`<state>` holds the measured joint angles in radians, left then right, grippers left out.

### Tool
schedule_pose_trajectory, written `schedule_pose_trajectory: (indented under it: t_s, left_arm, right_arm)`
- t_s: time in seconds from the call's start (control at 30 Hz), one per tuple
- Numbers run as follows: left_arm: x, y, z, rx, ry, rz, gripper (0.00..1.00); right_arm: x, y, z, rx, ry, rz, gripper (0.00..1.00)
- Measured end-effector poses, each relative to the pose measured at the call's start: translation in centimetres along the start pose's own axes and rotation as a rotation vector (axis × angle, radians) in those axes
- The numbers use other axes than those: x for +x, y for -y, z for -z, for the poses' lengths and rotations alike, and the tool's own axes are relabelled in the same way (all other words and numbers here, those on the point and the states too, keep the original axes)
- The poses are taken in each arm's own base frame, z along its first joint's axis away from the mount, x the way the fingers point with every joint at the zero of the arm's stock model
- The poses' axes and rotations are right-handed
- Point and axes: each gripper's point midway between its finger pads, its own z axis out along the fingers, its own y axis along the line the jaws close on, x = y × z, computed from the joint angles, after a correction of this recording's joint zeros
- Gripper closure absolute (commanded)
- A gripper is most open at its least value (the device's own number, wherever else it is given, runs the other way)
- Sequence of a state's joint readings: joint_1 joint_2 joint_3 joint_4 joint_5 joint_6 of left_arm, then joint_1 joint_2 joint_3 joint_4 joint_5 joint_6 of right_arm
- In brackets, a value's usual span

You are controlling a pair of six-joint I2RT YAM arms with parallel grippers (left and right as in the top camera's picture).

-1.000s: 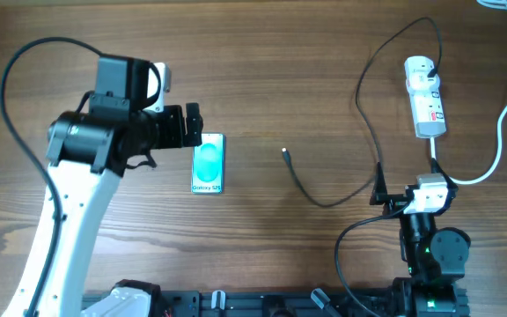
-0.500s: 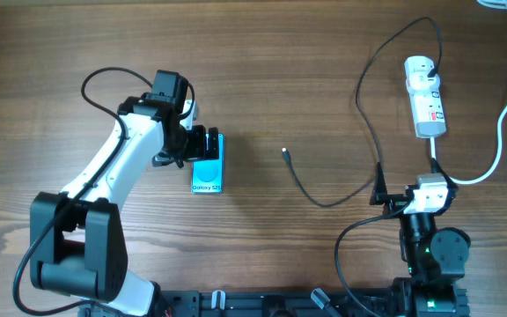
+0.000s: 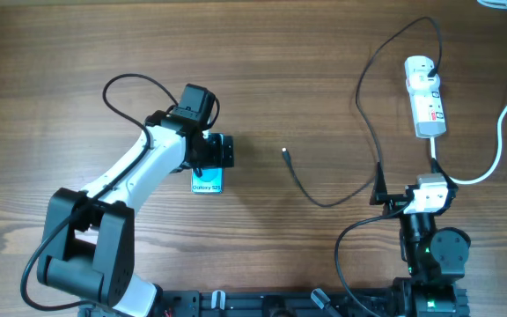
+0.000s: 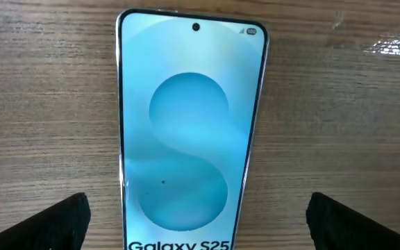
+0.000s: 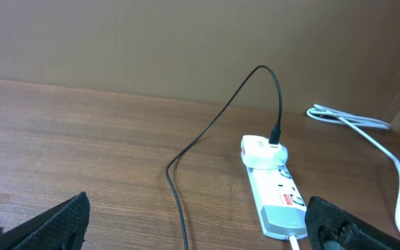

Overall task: Plug charger to phone and switch on socket
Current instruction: 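Lower the left gripper over the phone's top edge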

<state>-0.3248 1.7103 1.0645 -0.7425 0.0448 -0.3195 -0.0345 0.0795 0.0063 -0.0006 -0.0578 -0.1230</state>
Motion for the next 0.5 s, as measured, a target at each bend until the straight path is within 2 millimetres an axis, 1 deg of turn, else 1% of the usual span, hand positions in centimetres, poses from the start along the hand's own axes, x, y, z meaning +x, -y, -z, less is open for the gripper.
schedule_pose_trajectory:
  t_s: [0.2, 0.3, 0.37, 0.5]
  left_arm:
    - [-0.7, 0.2, -0.2, 0.011, 0.035, 0.015, 0.0]
    - [-0.2, -0.2, -1.4, 0.009, 0.048, 0.014, 0.0]
    - [0.1, -0.8, -1.8, -0.02, 0.051, 0.016, 0.0]
    - [-0.8, -1.1, -1.8, -0.038, 0.093, 0.011, 0.0]
  right_arm:
    - [0.0, 0.0, 0.0, 0.0, 0.0, 0.0, 0.0]
    - [0.0, 0.0, 0.0, 0.0, 0.0, 0.0, 0.0]
    - [0.0, 0.0, 0.0, 0.0, 0.0, 0.0, 0.0]
    - [0.0, 0.0, 0.0, 0.0, 0.0, 0.0, 0.0]
